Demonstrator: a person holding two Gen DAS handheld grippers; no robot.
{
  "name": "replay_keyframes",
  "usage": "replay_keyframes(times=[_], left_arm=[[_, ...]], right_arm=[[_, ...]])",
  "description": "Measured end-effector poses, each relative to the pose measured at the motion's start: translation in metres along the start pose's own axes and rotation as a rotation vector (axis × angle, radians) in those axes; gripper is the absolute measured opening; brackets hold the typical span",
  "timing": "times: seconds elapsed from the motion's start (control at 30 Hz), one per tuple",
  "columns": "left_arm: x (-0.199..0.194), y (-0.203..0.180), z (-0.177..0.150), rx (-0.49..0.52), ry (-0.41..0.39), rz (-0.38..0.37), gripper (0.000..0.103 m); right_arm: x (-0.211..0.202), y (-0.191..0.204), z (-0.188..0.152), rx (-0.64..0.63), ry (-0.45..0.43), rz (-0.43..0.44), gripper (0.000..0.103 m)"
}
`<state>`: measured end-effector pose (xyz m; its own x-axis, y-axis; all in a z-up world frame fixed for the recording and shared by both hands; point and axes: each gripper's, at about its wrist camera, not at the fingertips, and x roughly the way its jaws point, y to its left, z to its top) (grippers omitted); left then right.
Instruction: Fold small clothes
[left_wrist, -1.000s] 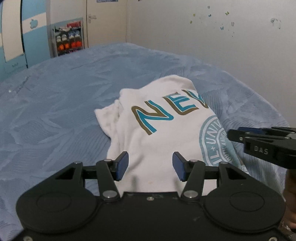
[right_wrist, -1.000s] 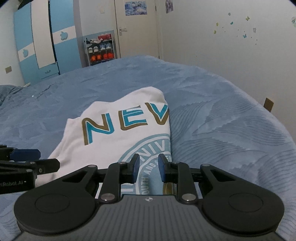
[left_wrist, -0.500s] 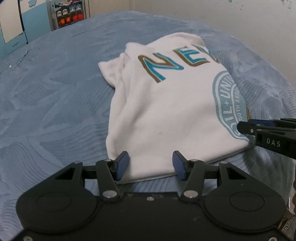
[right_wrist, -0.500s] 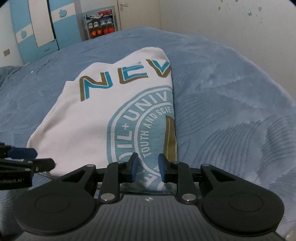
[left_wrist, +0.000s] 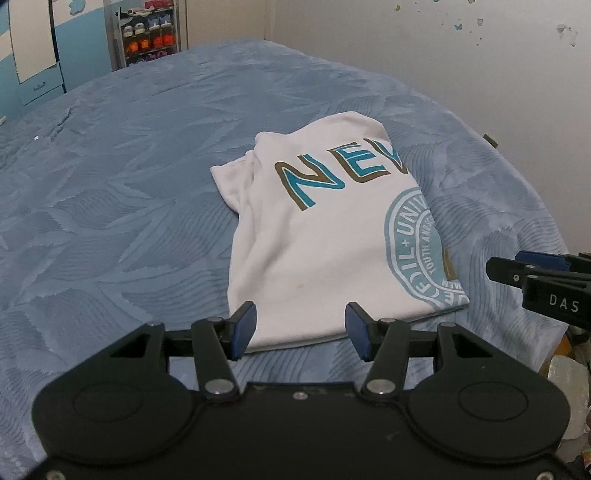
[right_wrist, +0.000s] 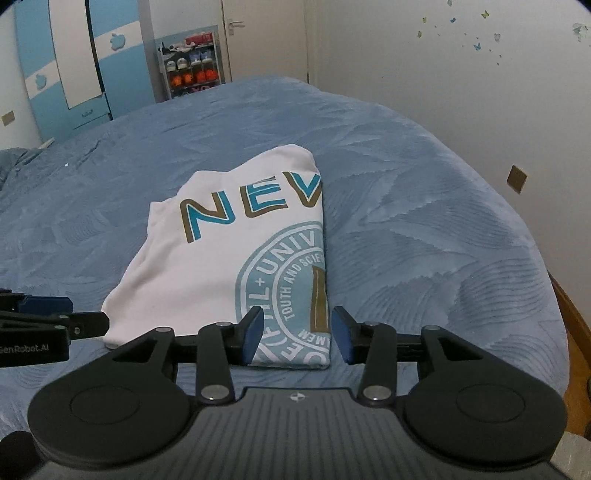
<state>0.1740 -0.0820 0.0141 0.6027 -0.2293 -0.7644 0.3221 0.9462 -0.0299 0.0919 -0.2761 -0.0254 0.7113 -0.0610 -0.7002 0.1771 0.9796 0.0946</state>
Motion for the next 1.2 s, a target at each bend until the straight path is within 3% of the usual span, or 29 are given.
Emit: replay_keyframes(times=[1.2], left_arm=[[-0.0009, -0.0065, -0.0092, 0.011, 0.04, -0.026, 0.055]], right_arm=[[-0.007, 0.005, -0.0086, -0.035, 0.005, -0.004, 0.051]])
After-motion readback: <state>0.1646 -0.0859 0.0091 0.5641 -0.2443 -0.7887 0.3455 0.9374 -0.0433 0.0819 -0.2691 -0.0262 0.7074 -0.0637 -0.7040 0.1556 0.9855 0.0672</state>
